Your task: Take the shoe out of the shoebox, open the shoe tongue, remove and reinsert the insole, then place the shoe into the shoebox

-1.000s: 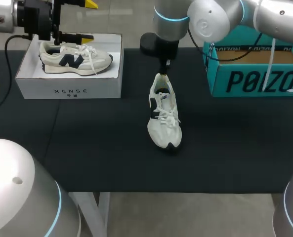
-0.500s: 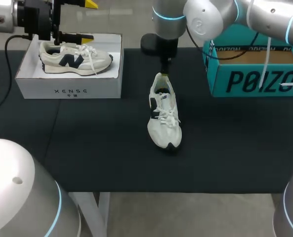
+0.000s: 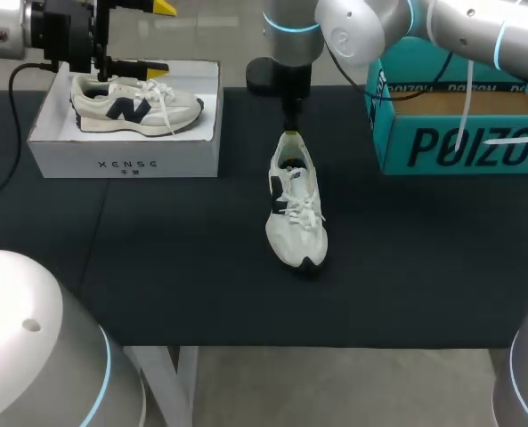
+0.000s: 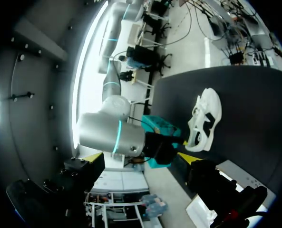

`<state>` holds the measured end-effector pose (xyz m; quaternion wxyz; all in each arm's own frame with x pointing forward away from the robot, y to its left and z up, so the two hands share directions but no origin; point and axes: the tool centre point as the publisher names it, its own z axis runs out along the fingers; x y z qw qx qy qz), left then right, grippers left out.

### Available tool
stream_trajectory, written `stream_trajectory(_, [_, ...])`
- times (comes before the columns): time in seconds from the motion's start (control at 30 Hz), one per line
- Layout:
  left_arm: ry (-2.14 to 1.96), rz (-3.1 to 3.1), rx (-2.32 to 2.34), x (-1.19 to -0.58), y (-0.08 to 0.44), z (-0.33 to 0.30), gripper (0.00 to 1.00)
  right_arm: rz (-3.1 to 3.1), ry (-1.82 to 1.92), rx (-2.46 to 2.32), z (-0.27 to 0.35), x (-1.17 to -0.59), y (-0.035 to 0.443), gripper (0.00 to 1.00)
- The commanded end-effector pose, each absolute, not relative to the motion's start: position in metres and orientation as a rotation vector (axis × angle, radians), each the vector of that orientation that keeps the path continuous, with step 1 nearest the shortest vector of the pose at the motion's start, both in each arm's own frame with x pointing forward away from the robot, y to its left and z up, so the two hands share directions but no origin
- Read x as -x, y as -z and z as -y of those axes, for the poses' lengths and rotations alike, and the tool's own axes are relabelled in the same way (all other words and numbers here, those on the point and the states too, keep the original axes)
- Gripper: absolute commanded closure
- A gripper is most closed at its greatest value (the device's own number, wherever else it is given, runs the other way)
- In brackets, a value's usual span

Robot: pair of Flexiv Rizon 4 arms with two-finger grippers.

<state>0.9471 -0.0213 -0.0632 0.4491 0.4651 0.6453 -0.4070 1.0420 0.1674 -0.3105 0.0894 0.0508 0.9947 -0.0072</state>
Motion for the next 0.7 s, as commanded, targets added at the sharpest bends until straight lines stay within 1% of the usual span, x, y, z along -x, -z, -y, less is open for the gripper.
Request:
stream_trajectory(0.03, [1.005,-1.598,-1.154,-0.948,0.063,0.021,0.0,-2.958,0.047,-0.149,-0.173,-1.044,0.322,0.45])
stream_trajectory(0.07, [1.005,-1.598,-1.154,-0.948,0.063,0.021,0.0,-2.956,0.051,-0.151,-0.174,-1.043,0.324,0.44])
stream_trajectory(0.13, [1.005,-1.598,-1.154,-0.948,0.063,0.021,0.0,-2.934,0.053,-0.152,-0.173,-1.043,0.331,0.45])
stream_trajectory(0.2, [1.005,-1.598,-1.154,-0.948,0.063,0.021,0.0,-2.936,0.048,-0.165,-0.17,-1.046,0.34,0.37])
stream_trajectory(0.27, [1.005,-1.598,-1.154,-0.948,0.063,0.021,0.0,-2.94,0.054,-0.173,-0.168,-1.048,0.347,0.32])
stream_trajectory(0.6, [1.005,-1.598,-1.154,-0.948,0.063,0.021,0.0,-2.974,0.084,-0.132,-0.166,-1.061,0.379,0.24])
stream_trajectory(0.67, [1.005,-1.598,-1.154,-0.948,0.063,0.021,0.0,-2.989,0.079,-0.135,-0.166,-1.063,0.384,0.28])
stream_trajectory(0.7, [1.005,-1.598,-1.154,-0.948,0.063,0.021,0.0,-2.992,0.078,-0.137,-0.166,-1.064,0.387,0.36])
